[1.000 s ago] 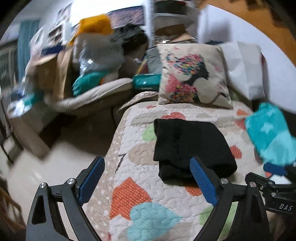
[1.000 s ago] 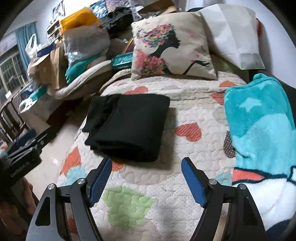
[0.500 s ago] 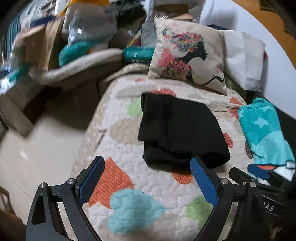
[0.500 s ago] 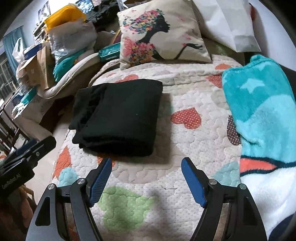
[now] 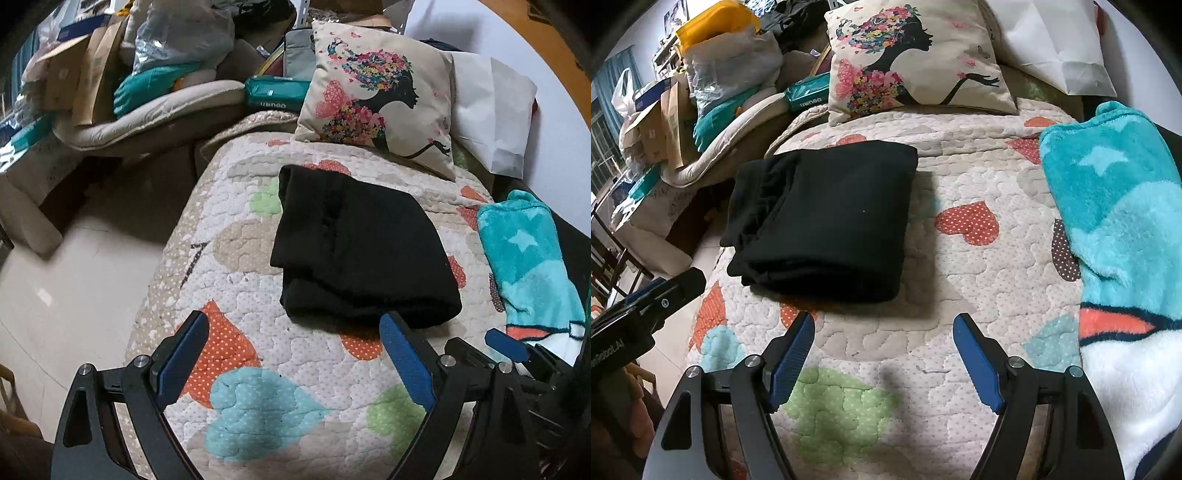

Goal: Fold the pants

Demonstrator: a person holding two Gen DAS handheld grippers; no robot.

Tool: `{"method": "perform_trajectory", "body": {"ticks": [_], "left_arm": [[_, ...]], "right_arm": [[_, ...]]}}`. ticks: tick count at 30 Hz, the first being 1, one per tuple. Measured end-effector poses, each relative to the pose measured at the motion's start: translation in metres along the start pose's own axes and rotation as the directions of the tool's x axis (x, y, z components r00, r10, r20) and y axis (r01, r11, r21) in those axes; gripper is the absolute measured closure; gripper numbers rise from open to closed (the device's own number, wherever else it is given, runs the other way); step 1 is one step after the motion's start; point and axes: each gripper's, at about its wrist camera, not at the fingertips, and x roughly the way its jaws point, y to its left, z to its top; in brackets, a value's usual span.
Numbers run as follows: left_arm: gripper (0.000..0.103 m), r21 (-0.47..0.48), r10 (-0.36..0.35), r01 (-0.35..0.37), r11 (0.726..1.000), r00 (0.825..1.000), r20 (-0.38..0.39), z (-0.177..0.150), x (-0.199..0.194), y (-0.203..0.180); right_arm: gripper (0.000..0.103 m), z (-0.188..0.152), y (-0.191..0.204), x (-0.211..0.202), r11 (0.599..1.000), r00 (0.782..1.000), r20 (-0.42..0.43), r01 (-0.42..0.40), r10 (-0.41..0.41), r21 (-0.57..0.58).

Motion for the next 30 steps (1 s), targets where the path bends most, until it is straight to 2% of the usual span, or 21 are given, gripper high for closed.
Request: {"method": "perform_trajectory", "body": {"ticks": [6,30], "left_arm": [[0.01,0.037,0.017,-0.018,0.999,0.999,0.029,0.0006,-0.0041,-0.0044],[0.01,0.023,-0.002,0.003,1.0,1.0,-0.027,-0.0008,0.0048,-0.003]], "right_arm": [[0.021,-0.001,0.0016,-0.0011,1.0,1.0,0.004,0.003,-0.003,-0.003],[0.019,-0.0019,0.003,0.0025,1.0,1.0,-0.01,0.015,-0.015,-0.016]]}}
